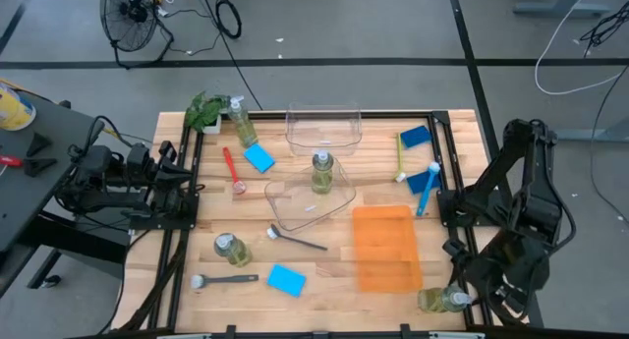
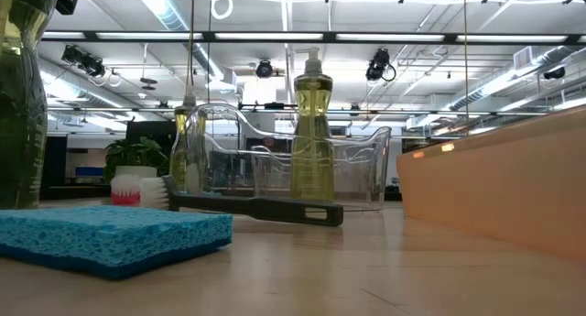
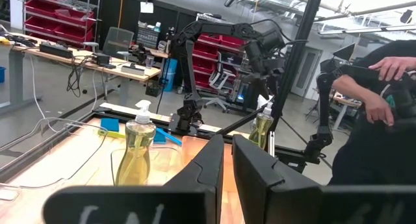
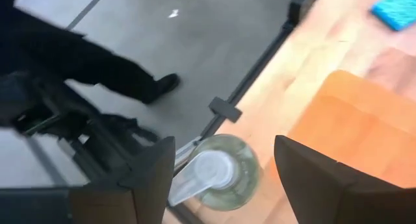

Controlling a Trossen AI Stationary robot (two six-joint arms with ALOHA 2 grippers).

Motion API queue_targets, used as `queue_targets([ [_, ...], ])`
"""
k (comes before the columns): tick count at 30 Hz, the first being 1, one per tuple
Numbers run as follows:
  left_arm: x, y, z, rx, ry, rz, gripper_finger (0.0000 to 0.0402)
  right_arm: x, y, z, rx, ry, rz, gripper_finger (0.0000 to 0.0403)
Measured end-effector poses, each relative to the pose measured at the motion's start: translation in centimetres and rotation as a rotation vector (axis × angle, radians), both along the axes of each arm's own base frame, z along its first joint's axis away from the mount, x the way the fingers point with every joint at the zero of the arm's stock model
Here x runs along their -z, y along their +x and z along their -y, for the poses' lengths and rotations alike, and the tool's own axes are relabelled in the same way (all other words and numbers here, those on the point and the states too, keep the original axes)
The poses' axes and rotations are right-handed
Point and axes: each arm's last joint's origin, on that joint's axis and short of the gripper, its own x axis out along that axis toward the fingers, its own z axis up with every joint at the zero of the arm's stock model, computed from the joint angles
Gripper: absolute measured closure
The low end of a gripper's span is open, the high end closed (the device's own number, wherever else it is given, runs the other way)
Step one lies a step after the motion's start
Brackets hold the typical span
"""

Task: Pick & Place Kitchen Sink Supplies
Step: Put the green dish soap into the bottom transparent bin

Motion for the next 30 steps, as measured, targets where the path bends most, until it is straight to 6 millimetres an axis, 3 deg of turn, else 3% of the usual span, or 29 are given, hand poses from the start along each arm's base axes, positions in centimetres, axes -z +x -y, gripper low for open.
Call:
queue_targets([
  [9,0.0,0.0,0.0,0.0,0.0,0.0,0.0365,0.3,-0.7,-0.6,0.209,0.021,-0.017,0.014],
  [15,0.0,0.0,0.0,0.0,0.0,0.0,0.0365,0.7,-1.7,-1.5,0.265,0.043,-0.042,0.014],
  [30,0.0,0.0,0.0,0.0,0.0,0.0,0.0365,2.1,-3.0,-3.7,0.328,-0.019,0.08,0.014],
])
